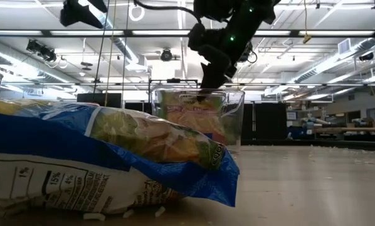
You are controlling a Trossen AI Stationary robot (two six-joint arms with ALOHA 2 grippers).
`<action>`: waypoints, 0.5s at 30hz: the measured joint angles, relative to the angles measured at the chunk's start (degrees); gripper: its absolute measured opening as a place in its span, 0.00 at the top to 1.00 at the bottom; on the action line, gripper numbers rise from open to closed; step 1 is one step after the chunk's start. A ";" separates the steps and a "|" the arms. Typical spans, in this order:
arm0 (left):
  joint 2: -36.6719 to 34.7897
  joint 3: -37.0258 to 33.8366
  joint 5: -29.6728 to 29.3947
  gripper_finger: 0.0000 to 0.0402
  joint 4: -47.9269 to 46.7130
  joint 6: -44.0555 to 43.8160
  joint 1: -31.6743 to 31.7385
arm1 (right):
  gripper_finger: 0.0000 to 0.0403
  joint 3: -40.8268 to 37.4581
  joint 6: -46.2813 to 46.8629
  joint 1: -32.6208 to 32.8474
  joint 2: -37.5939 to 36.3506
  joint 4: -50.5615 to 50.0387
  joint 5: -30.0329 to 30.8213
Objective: Sort Maruchan noodles
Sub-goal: Put the bottom green noodle pack into the center transparent bin
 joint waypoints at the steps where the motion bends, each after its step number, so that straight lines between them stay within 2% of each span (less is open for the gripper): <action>1: 0.66 -0.20 -0.14 0.41 1.60 0.00 0.67 | 0.99 -0.54 -0.06 -0.15 0.00 0.06 -0.31; 8: 6.83 -1.18 -0.61 0.34 9.43 1.60 4.72 | 0.97 -1.61 1.61 -1.38 0.00 0.64 -1.34; 15: 10.80 -1.22 -0.52 0.33 15.54 5.55 8.03 | 0.82 -1.06 -1.11 -2.61 -0.32 0.54 -4.94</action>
